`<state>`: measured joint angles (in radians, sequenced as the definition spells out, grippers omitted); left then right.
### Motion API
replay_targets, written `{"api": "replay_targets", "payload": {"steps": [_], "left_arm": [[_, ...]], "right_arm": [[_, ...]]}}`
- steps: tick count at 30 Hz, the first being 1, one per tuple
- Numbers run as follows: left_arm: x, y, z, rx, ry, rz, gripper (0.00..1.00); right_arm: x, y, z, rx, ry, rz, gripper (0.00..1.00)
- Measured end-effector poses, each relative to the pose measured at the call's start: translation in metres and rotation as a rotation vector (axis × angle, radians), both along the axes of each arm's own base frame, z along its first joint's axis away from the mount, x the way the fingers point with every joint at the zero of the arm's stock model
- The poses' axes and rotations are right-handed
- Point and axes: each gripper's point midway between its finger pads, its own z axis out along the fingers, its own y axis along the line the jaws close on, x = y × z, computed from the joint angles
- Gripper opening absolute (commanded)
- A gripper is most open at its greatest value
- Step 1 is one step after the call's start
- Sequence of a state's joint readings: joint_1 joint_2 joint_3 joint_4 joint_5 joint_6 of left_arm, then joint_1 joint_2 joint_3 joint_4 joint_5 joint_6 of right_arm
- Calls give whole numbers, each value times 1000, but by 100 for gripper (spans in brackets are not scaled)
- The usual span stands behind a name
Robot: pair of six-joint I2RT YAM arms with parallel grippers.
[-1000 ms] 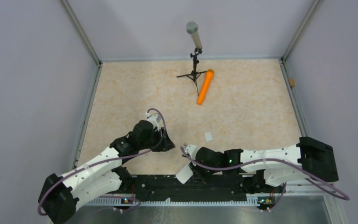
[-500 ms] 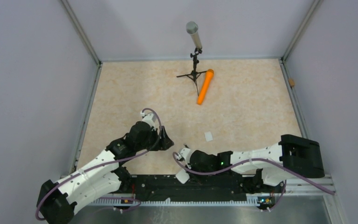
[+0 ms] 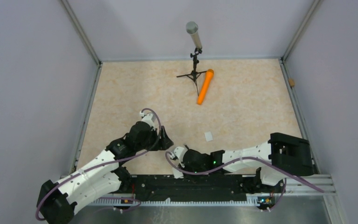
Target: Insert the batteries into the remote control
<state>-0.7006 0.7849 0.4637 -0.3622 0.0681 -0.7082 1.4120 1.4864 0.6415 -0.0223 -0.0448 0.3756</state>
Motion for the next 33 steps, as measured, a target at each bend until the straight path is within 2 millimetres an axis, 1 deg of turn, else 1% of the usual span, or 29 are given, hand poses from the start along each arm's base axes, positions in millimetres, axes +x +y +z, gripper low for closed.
{"api": "replay_targets", "payload": {"steps": [6, 9, 18, 23, 28, 33], "left_arm": [[1, 2, -2, 10, 1, 9, 78], [2, 3, -2, 13, 0, 16, 78], [5, 8, -6, 35, 6, 44, 78], [8, 13, -5, 43, -4, 78, 78], [9, 16, -4, 43, -9, 96, 78], [9, 16, -4, 42, -8, 98, 78]], "right_arm": [[7, 15, 0, 0, -22, -26, 0], [16, 21, 0, -2, -58, -65, 0], [49, 22, -1, -3, -98, -208, 0], [66, 23, 0, 4, -96, -271, 0], [84, 24, 6, 10, -103, -325, 0], [88, 28, 16, 13, -114, -320, 0]]}}
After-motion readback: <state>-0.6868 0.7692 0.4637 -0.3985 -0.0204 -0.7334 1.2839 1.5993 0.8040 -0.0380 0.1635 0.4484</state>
